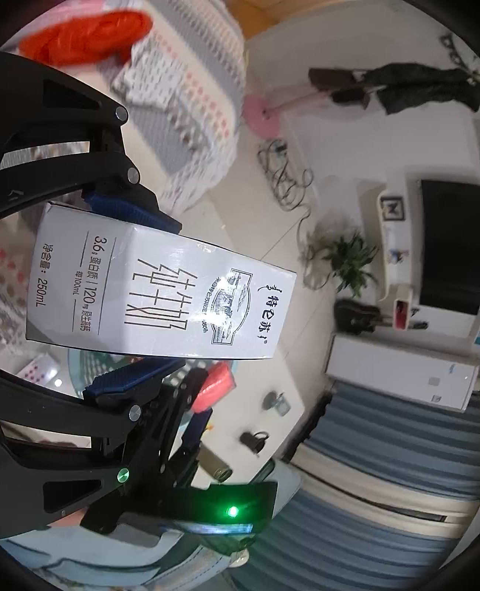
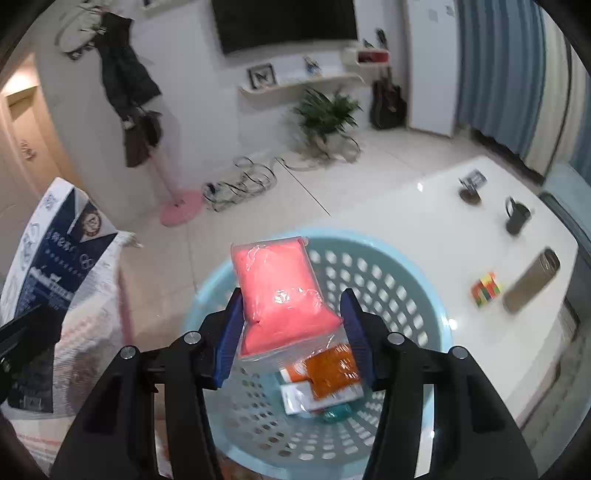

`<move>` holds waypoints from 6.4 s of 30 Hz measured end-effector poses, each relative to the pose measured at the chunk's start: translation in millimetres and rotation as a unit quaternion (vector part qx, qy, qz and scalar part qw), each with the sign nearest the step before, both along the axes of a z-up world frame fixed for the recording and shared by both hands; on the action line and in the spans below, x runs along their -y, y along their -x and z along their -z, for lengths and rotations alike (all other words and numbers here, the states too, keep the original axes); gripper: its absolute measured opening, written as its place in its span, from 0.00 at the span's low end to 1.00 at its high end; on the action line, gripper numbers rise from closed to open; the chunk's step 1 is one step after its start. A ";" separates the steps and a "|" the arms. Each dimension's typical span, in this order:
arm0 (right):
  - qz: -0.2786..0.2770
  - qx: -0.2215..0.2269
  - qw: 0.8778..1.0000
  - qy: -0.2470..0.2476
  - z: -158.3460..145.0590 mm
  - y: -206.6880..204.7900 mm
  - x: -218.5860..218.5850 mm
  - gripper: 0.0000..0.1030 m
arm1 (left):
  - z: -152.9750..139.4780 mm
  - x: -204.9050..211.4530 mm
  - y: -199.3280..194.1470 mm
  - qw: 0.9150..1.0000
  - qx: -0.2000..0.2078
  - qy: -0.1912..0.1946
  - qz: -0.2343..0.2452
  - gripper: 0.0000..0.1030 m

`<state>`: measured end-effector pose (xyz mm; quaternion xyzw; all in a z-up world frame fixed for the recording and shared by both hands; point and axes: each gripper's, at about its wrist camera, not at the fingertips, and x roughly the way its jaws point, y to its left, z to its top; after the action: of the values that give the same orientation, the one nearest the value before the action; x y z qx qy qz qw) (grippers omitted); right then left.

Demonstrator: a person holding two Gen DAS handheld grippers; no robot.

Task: Collect trash
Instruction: 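Carry both items over the blue basket and open both tools to drop them, then move both tools back over the trash pile on the bed, then grasp the clear milk bottle with the left tool while the right tool grasps the orange plastic bag, then carry both items over the blue basket and open both tools to drop them, then move both tools back over the trash pile on the bed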

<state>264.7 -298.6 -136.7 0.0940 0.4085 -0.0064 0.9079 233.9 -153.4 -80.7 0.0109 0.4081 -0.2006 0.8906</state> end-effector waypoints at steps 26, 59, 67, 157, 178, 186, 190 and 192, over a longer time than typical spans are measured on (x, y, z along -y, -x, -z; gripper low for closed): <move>-0.001 -0.016 1.000 0.005 -17.3 42.5 -11.7 0.59 | -7.5 -35.5 45.0 0.999 0.010 0.031 0.004 0.66; -0.249 0.059 0.966 -0.027 -66.0 90.5 -295.2 0.59 | -1.2 -340.9 157.6 0.971 0.014 -0.017 -0.238 0.74; -0.259 0.044 0.965 -0.011 -57.2 75.0 -327.1 0.59 | 12.0 -361.9 131.4 0.972 -0.018 -0.009 -0.236 0.74; 0.087 -0.022 0.993 -0.081 18.5 41.1 32.4 0.35 | 22.2 6.3 -4.0 0.999 -0.006 0.030 0.008 0.52; 0.062 -0.036 0.992 -0.104 18.4 49.9 18.0 0.54 | 7.7 -22.0 29.7 0.999 0.012 0.046 -0.003 0.62; 0.017 -0.003 0.996 -0.091 -16.1 61.7 -18.3 0.54 | -19.3 -60.5 53.6 0.997 0.039 0.065 -0.033 0.65; -0.011 0.011 0.996 -0.083 -30.1 66.1 -43.9 0.54 | -33.6 -86.7 69.2 0.994 0.055 0.074 -0.057 0.67; -0.026 0.017 0.997 -0.077 -35.7 67.9 -58.0 0.54 | -39.2 -101.7 76.5 0.993 0.062 0.078 -0.071 0.69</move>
<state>196.8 -240.6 -101.1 0.1534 0.3950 0.0506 0.9044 157.4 -51.7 -41.6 -0.0748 0.3354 -0.1673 0.9241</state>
